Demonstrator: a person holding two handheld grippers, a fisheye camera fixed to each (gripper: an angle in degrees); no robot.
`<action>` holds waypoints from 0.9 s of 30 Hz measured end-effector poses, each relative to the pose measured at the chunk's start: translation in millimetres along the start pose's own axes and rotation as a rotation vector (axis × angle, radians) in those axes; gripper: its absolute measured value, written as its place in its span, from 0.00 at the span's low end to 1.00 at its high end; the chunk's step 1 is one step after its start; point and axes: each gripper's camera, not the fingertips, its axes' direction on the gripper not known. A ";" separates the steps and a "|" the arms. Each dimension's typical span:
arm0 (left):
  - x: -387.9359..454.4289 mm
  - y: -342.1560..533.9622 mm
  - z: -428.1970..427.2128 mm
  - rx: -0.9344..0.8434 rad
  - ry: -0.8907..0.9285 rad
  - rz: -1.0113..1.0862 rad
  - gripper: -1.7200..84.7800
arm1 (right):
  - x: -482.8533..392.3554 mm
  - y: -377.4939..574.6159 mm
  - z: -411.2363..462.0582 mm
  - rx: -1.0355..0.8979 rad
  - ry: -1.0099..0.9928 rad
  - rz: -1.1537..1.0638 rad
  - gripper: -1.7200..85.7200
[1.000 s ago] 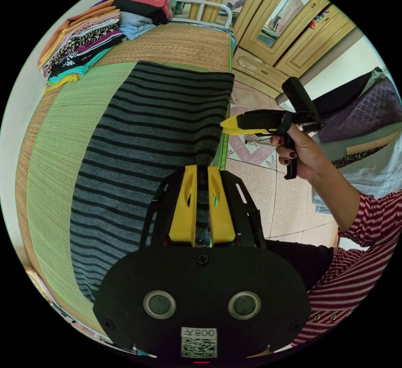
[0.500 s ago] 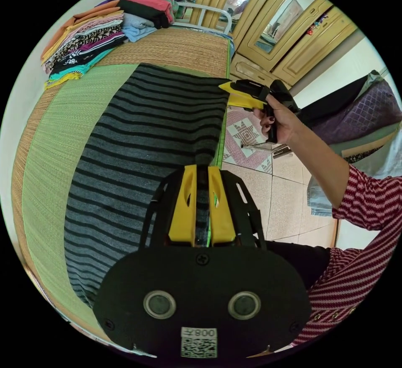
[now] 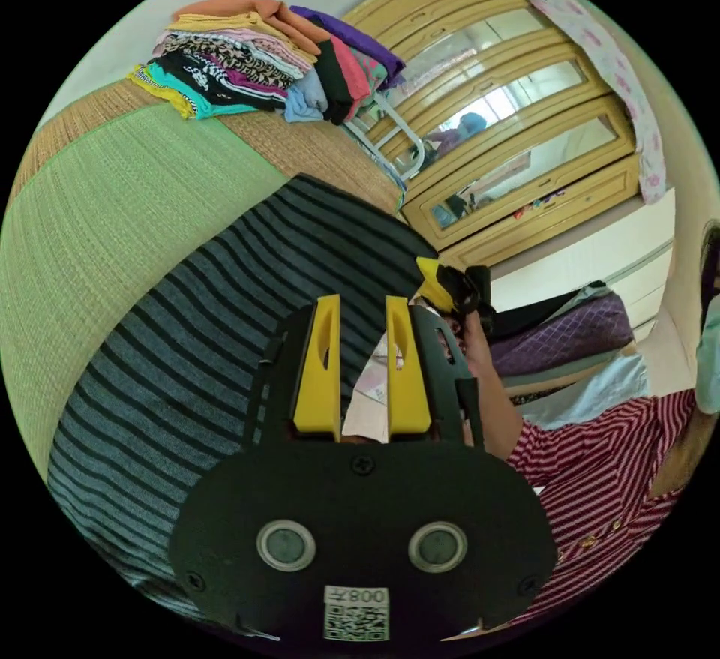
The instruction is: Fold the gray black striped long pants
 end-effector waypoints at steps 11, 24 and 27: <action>-10.0 -93.3 -40.1 -0.235 -0.001 -0.101 0.15 | -75.9 89.1 62.9 -0.195 0.037 -0.152 0.10; -7.2 -25.7 -236.4 0.032 -0.041 -0.126 0.09 | -162.6 205.9 128.6 -0.410 0.024 -0.308 0.10; -26.3 24.0 -288.6 0.125 -0.040 -0.239 0.09 | -175.3 245.6 161.4 -0.528 0.027 -0.334 0.10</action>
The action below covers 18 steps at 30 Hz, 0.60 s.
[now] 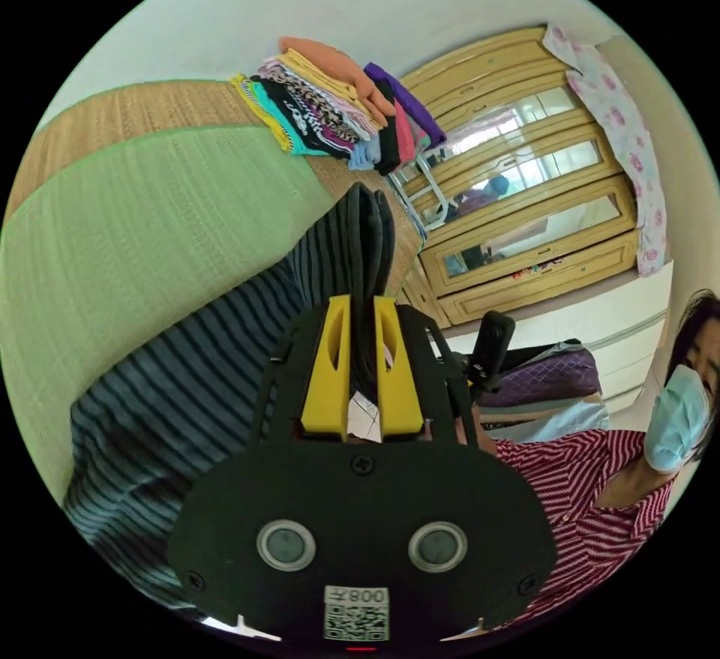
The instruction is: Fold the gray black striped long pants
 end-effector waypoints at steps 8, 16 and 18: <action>-114.4 105.0 -59.5 0.058 0.115 -0.466 0.10 | -7.5 61.3 111.8 -0.340 0.081 0.051 0.10; -102.6 120.7 -103.2 0.088 0.198 -0.421 0.10 | -22.4 83.1 103.6 -0.299 0.044 0.119 0.10; -95.5 126.5 -111.2 0.121 0.234 -0.402 0.09 | -24.0 82.5 90.1 -0.257 0.018 0.136 0.10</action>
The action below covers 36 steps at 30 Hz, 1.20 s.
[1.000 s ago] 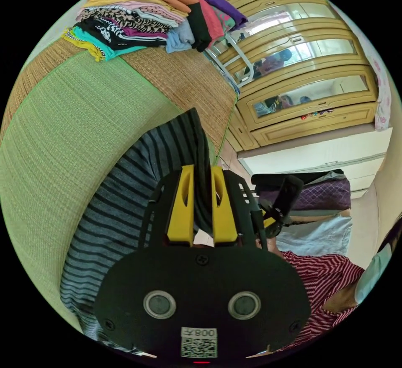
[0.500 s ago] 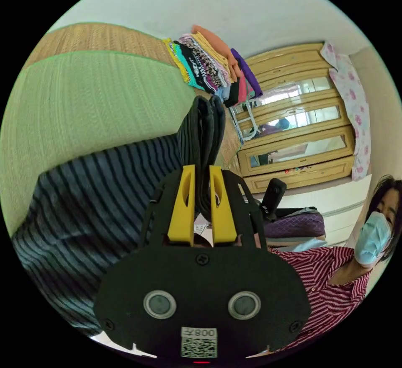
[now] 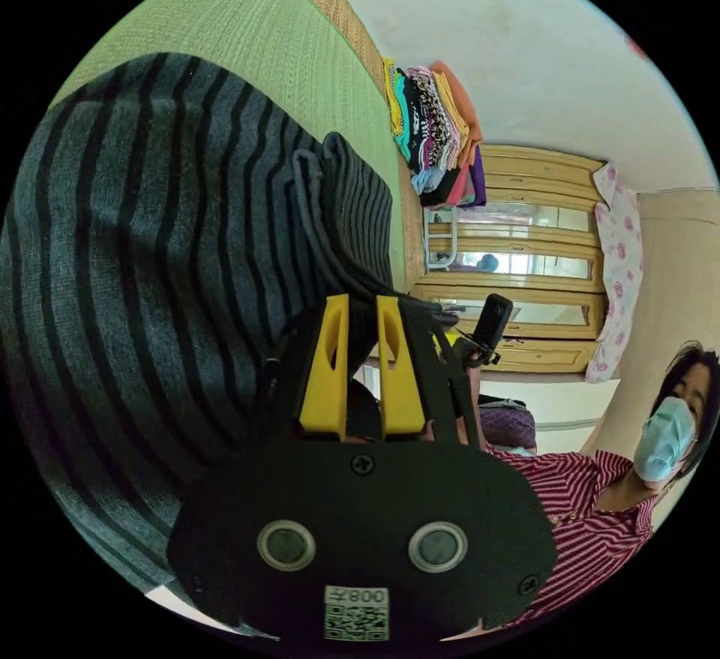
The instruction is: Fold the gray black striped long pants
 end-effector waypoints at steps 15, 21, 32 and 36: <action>-0.1 6.1 -85.8 0.157 0.163 -0.049 0.13 | -22.5 31.4 20.1 -0.013 0.018 -0.012 0.10; -12.8 -18.1 -107.3 0.119 0.030 -0.154 0.13 | 9.9 63.5 73.0 -0.050 -0.001 0.129 0.11; 18.5 -54.8 -108.8 0.004 -0.147 -0.054 0.07 | -9.3 69.9 71.1 -0.019 0.041 0.082 0.13; 26.3 -59.1 -111.4 -0.007 -0.188 -0.017 0.07 | -14.6 69.1 77.8 -0.024 0.076 0.073 0.13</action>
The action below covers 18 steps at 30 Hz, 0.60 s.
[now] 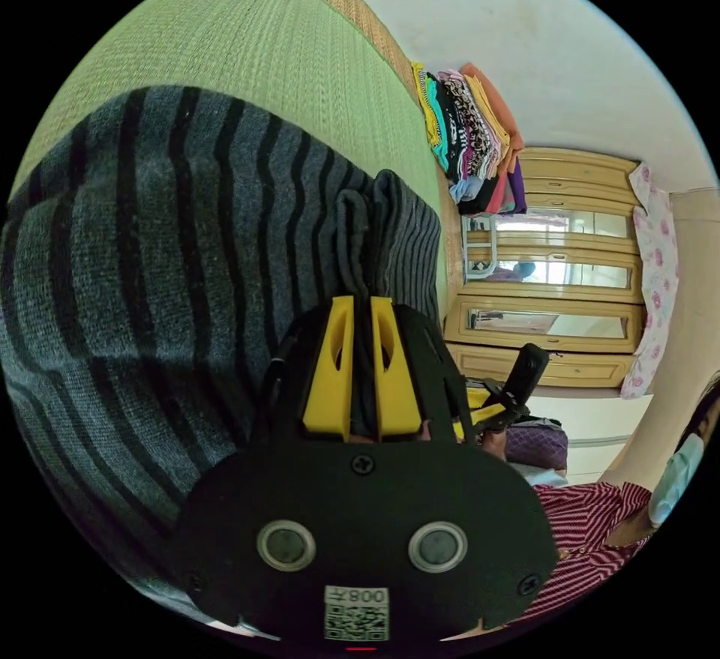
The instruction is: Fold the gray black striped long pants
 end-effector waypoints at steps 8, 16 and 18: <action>-6.9 1.4 0.1 0.012 0.025 -0.026 0.07 | -11.5 -3.8 6.5 -0.013 0.082 -0.002 0.13; -8.0 1.9 7.4 0.010 0.023 -0.028 0.07 | -18.6 -15.4 8.8 0.010 0.157 -0.020 0.12; -9.1 2.6 10.2 0.010 0.027 -0.032 0.07 | -23.0 -23.0 16.1 -0.012 0.179 -0.046 0.14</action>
